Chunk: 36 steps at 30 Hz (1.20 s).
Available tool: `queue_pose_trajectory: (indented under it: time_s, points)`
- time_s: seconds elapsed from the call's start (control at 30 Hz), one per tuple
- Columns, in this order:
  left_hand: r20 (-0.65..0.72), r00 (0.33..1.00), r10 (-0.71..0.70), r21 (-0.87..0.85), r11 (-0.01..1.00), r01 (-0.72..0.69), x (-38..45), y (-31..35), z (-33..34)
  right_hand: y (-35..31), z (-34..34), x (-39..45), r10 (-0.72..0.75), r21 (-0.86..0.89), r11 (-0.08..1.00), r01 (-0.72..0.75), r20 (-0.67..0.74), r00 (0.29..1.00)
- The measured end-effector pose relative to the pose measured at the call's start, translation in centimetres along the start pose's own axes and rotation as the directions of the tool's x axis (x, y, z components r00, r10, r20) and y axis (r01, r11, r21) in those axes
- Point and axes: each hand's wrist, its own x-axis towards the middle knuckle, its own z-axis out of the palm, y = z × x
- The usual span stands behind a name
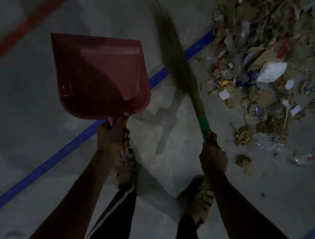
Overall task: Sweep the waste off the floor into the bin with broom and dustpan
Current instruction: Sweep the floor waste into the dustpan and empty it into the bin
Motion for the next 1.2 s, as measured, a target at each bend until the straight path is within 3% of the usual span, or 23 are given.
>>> queue_pose_trajectory:
  time_s: [0.13, 0.33, 0.5, 0.63, 0.77, 0.9, 1.07, 1.2]
  points:
    - [0.034, 0.997, 0.064, -0.022, 0.998, -0.063, -0.1, 0.0, -1.8, -2.7, -2.0, 2.1, 0.052, 0.018, 0.999, -0.051, -0.129, 0.990]
    - [-0.019, 0.999, 0.034, -0.170, 0.985, -0.037, -2.4, -2.1, -2.2, -2.6, -2.6, 2.2, -0.124, -0.061, 0.992, 0.114, -0.207, 0.970]
    - [-0.128, 0.992, -0.003, -0.268, 0.963, -0.032, -6.2, -6.0, -3.3, 0.6, -1.1, -1.1, -0.411, -0.122, 0.908, 0.401, -0.080, 0.908]
    - [-0.203, 0.979, -0.009, -0.317, 0.947, -0.057, -9.5, -9.8, -5.3, 4.1, 0.2, -5.0, -0.642, -0.175, 0.757, 0.629, -0.022, 0.767]
    - [-0.273, 0.961, -0.046, -0.399, 0.914, -0.070, -12.8, -12.3, -7.2, 6.6, 1.8, -8.7, -0.634, -0.122, 0.744, 0.657, 0.180, 0.752]
    - [-0.305, 0.946, -0.107, -0.426, 0.904, -0.034, -14.0, -14.9, -10.3, 6.6, 4.2, -11.9, -0.642, -0.042, 0.740, 0.671, 0.251, 0.724]
    - [-0.307, 0.943, -0.130, -0.431, 0.902, -0.016, -15.2, -19.5, -14.2, 5.3, 6.9, -15.5, -0.735, 0.074, 0.662, 0.746, 0.262, 0.626]
    - [-0.336, 0.926, -0.173, -0.442, 0.897, 0.007, -16.7, -22.9, -17.8, 5.0, 8.5, -18.3, -0.769, 0.081, 0.589, 0.804, 0.362, 0.527]
